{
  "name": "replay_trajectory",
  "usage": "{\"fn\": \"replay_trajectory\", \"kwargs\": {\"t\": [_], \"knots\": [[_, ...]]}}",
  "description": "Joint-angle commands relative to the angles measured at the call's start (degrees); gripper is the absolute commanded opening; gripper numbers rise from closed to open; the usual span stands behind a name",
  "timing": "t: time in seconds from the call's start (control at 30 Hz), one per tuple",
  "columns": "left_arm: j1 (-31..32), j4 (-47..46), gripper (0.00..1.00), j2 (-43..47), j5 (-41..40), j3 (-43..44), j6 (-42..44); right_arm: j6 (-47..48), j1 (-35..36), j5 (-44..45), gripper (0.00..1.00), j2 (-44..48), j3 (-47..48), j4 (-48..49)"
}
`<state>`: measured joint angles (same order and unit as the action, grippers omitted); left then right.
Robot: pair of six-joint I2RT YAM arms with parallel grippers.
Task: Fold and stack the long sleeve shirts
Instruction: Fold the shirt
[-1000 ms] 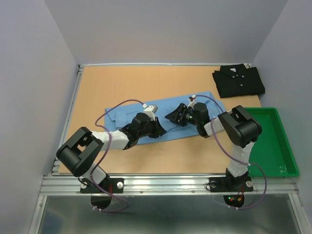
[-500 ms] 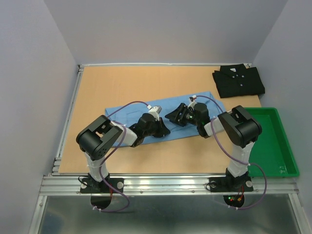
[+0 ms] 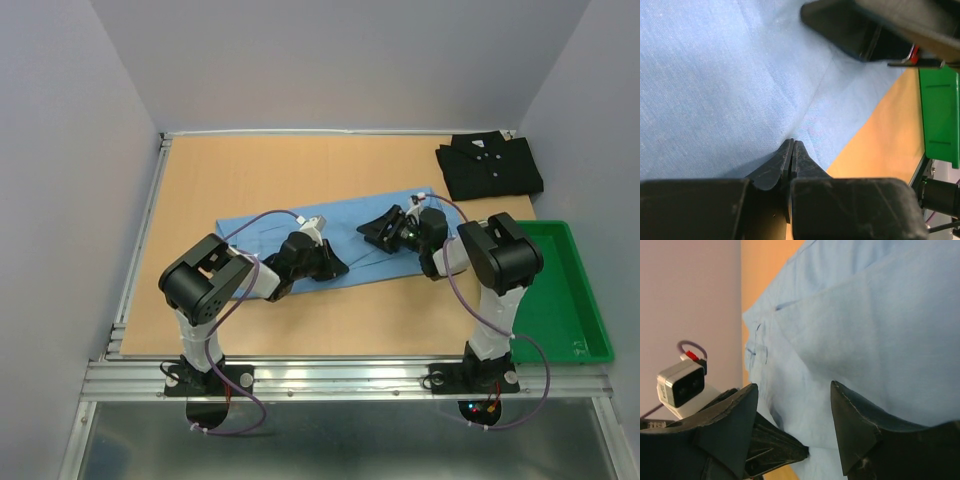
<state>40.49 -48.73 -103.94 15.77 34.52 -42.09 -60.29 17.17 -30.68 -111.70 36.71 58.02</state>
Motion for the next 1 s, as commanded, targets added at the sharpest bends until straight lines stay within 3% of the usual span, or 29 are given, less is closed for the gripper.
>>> {"fn": "replay_trajectory", "kwargs": {"t": [0.0, 0.27, 0.7, 0.83, 0.97], "knots": [[-0.7, 2.0, 0.08, -1.2, -0.8, -1.5, 0.0, 0.2, -5.0, -1.1, 0.65, -2.1, -0.1, 6.0], [-0.8, 1.6, 0.08, -1.2, -0.3, -1.8, -0.5, 0.6, -13.8, -0.6, 0.65, -5.7, 3.5, 6.8], [-0.8, 1.4, 0.08, 1.5, 0.0, -2.5, -0.3, 0.8, -15.9, 7.5, 0.65, -3.1, 7.0, 5.9], [-0.8, 1.5, 0.11, 2.4, -0.3, -2.4, -0.2, 3.3, -15.9, 10.4, 0.65, -0.6, 7.4, 1.8], [-0.8, 3.8, 0.24, 5.0, -0.5, -0.4, 1.5, 9.4, -15.9, 14.5, 0.66, 5.2, 8.4, -9.8]]}}
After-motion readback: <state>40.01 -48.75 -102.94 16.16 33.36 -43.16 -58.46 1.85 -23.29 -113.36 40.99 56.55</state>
